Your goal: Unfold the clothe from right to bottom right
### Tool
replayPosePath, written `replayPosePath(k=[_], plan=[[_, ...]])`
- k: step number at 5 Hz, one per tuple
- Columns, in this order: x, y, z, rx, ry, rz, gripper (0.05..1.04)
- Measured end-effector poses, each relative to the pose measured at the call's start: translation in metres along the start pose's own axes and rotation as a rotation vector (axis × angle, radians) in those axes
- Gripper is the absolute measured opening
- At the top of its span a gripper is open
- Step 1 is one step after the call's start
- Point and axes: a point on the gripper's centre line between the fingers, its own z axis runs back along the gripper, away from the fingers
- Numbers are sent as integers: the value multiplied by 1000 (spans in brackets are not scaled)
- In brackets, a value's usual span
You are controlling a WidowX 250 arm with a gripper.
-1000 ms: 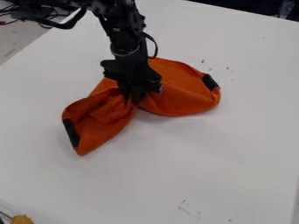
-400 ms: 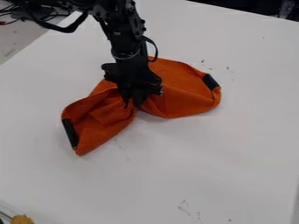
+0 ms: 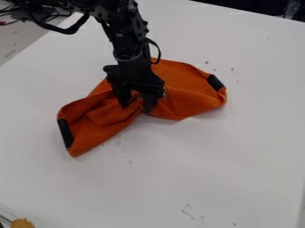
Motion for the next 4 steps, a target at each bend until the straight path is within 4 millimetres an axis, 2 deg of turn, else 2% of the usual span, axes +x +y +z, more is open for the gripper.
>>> replayPosePath(k=[1,2,3,4], plan=[[0,0,0,3,1,4,850],[-2,1,0,10,-1,5,548],[-1,2,3,14,-18,6,288],[-1,2,9,24,-42,10,143]])
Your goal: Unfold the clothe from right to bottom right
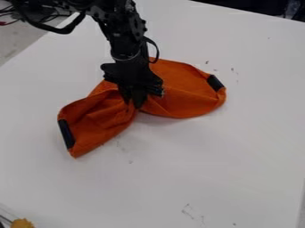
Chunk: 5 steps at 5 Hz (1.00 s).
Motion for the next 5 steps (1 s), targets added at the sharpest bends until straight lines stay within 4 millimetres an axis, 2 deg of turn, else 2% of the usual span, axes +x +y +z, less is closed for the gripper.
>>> replayPosePath(k=[1,3,4,5], plan=[[1,-2,9,16,-27,-5,97],[-8,-24,21,63,-91,-24,95],[-16,-36,24,80,-86,-14,114],[-34,-47,20,85,-59,6,206]])
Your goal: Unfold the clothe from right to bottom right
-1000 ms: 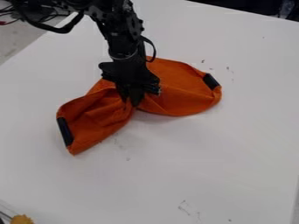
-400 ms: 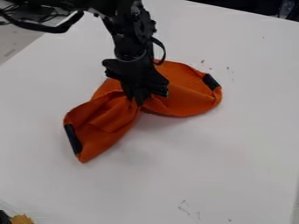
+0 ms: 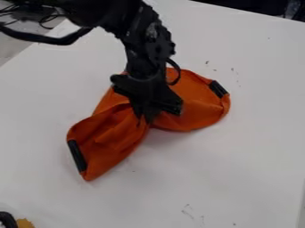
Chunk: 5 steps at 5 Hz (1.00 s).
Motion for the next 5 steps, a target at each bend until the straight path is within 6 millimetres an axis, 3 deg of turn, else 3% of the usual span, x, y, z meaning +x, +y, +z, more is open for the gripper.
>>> replayPosePath(k=[1,2,3,4,5], plan=[[-11,-8,5,10,28,28,452],[-25,-19,10,0,96,53,762],[-40,-31,12,-53,207,99,993],[-55,-49,-1,-150,348,109,1003],[-49,-53,-9,-171,350,79,1001]])
